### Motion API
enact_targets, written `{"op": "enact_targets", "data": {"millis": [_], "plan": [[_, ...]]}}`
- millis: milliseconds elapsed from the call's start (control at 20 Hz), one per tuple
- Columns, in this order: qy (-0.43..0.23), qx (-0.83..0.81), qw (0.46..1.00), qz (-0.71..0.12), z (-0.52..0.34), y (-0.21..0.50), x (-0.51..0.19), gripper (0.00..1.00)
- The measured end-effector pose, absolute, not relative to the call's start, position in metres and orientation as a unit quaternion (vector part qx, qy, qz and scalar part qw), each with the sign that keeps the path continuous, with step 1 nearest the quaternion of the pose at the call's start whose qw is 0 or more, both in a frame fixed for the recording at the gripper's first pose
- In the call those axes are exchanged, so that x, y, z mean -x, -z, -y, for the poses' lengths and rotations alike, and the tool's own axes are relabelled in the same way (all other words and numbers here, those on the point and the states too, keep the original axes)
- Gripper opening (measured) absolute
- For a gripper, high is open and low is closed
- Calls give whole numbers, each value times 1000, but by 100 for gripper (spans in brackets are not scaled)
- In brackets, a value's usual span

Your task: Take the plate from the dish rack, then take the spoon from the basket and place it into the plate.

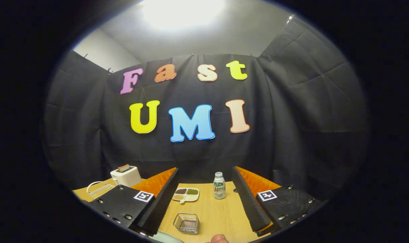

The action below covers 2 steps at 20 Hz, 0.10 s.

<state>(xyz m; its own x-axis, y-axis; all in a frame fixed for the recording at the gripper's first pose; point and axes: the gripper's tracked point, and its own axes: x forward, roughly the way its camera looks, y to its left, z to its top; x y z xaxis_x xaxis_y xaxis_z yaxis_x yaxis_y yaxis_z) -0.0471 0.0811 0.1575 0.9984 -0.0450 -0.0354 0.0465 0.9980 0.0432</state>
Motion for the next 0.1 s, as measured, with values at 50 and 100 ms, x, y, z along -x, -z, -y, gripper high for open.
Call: {"op": "enact_targets", "data": {"millis": [50,100], "plan": [[20,-19,1000,-14,-79,-157,44,96],[19,-17,1000,-14,-75,-154,42,96]]}}
